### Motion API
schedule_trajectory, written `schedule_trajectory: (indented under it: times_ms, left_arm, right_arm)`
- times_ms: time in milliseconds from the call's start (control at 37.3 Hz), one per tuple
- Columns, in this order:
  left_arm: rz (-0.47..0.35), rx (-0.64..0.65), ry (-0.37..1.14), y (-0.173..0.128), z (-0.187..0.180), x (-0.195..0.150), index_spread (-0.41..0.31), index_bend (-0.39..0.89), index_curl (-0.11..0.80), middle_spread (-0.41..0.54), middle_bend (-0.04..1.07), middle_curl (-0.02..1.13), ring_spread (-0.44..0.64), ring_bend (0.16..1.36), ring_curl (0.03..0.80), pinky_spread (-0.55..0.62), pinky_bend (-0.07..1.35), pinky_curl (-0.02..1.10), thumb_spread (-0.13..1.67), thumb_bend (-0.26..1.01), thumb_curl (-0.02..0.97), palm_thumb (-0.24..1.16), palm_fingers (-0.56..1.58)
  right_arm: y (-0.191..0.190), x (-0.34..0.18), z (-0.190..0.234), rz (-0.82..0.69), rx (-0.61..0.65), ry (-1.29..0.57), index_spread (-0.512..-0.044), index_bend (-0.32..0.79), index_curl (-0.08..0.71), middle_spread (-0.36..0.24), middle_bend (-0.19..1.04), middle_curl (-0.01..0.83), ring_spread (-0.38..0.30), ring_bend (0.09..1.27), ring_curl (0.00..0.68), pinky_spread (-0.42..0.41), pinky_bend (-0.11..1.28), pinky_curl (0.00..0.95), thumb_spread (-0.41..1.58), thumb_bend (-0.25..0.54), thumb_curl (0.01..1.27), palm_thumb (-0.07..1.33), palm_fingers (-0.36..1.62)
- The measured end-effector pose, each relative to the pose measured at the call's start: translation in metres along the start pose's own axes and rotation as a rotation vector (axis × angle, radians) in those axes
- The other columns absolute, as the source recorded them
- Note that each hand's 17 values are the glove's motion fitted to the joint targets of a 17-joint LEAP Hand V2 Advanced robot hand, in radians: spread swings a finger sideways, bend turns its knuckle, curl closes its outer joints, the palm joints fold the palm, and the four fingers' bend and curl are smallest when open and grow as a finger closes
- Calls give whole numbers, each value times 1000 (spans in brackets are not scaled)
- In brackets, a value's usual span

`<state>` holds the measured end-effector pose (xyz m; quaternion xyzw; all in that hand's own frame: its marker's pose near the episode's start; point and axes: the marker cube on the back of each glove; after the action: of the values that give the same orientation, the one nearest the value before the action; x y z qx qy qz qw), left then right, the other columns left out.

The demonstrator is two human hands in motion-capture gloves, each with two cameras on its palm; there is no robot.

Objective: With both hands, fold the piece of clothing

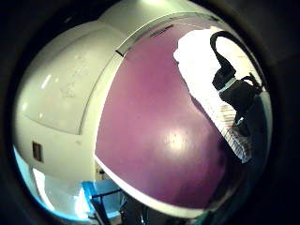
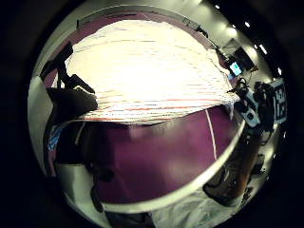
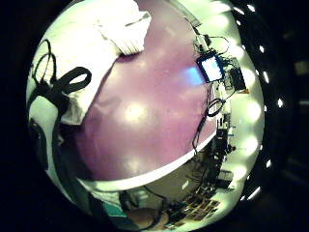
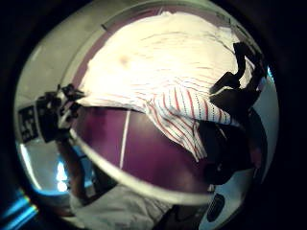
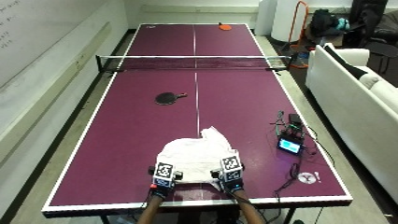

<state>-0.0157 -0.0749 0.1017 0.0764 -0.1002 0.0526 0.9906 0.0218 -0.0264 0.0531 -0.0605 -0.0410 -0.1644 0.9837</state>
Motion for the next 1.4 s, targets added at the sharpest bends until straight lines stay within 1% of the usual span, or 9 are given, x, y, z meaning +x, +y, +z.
schedule_trajectory:
  times_ms: [107,268,483,832,939,1020,1100,1181,1396]
  left_arm:
    - [75,-95,115,24,-45,-4,-327,267,387,-337,391,434,-333,627,354,-133,140,310,1126,61,304,550,1231]
    - [172,-252,232,20,-103,-19,-343,239,402,-367,434,461,-367,653,376,-177,155,311,1126,40,304,582,1251]
    - [32,-280,86,-66,-113,-26,-352,186,413,-391,456,474,-392,721,406,-244,186,331,1124,12,305,621,1313]
    - [-27,-310,-31,-81,-105,-13,-365,197,447,-403,531,505,-401,754,431,-273,178,363,1151,-14,294,647,1329]
    - [-35,-283,40,-81,-100,-8,-370,213,463,-404,564,518,-396,765,437,-262,159,360,1162,-16,289,647,1319]
    - [-78,-173,77,-79,-101,-10,-373,233,474,-404,585,527,-388,752,437,-249,153,358,1168,-16,286,646,1292]
    - [-140,62,-1,-92,-80,-26,-355,216,475,-392,601,534,-373,729,435,-176,111,339,1179,-17,282,643,1139]
    - [-128,254,-10,-101,-42,-27,-280,92,439,-329,468,523,-317,706,450,-80,216,382,1162,-47,267,565,797]
    - [-16,-210,-20,-12,-53,11,-243,175,423,-266,254,443,-215,593,395,27,229,378,1178,-49,239,424,775]
  right_arm:
    - [-20,33,-11,40,51,242,-351,194,347,-271,335,384,-304,570,355,-213,454,336,1097,115,319,814,1269]
    - [-21,25,-79,-54,-15,195,-345,144,346,-278,372,409,-306,639,390,-257,431,341,1087,99,321,858,1324]
    - [-73,21,-150,154,34,125,-340,145,346,-272,428,437,-288,717,424,-287,420,348,1049,61,323,894,1351]
    - [-151,42,-107,319,117,247,-343,154,355,-264,485,462,-261,791,461,-294,414,361,1065,-12,300,879,1343]
    - [-143,41,-94,279,66,132,-344,158,359,-263,495,465,-256,804,467,-294,415,363,1067,-14,297,885,1347]
    - [-135,43,-98,240,248,57,-345,156,361,-263,507,469,-254,810,469,-295,409,363,1067,-15,294,887,1342]
    - [-116,51,-103,287,505,12,-347,119,348,-267,444,448,-259,723,442,-226,422,369,1064,-55,280,814,1074]
    - [-61,61,-83,495,469,-24,-350,170,375,-242,322,426,-223,599,431,-126,442,395,1102,-75,252,687,788]
    - [8,70,-29,765,168,44,-333,16,287,-136,182,382,-96,536,386,33,557,404,1148,-85,212,459,577]
